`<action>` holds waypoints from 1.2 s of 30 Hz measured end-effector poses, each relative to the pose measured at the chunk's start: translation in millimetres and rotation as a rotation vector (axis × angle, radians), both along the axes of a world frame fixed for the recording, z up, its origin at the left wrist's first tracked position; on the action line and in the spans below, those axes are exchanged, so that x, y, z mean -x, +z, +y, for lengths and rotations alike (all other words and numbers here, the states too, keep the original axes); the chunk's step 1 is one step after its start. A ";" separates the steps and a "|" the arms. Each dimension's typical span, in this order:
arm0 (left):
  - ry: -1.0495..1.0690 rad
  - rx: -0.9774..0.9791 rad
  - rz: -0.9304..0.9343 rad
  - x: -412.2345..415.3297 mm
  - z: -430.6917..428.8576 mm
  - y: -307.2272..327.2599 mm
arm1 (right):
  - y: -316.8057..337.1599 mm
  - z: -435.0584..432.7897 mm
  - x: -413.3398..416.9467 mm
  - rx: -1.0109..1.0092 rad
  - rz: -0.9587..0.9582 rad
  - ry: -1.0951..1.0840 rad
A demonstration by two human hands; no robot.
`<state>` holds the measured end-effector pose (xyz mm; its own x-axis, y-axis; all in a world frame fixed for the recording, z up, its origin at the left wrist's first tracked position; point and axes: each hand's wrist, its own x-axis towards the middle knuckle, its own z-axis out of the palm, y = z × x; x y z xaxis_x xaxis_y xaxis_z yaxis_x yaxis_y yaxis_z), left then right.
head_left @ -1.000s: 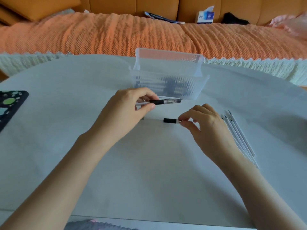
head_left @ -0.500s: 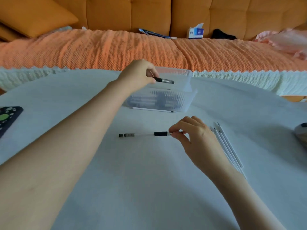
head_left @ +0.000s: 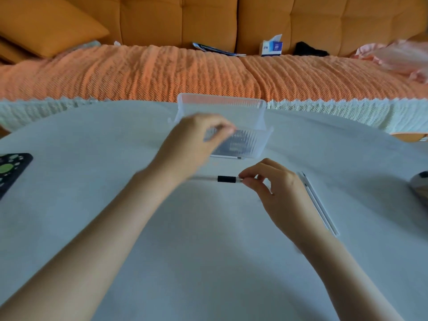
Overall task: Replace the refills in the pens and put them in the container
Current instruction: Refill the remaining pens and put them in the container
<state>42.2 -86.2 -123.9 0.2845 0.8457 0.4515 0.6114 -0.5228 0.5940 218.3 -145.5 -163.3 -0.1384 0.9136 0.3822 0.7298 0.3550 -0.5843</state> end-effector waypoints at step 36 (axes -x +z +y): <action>0.080 0.249 0.294 9.6 -85.5 -33.2 | 16.5 -18.3 9.1 0.419 0.274 0.163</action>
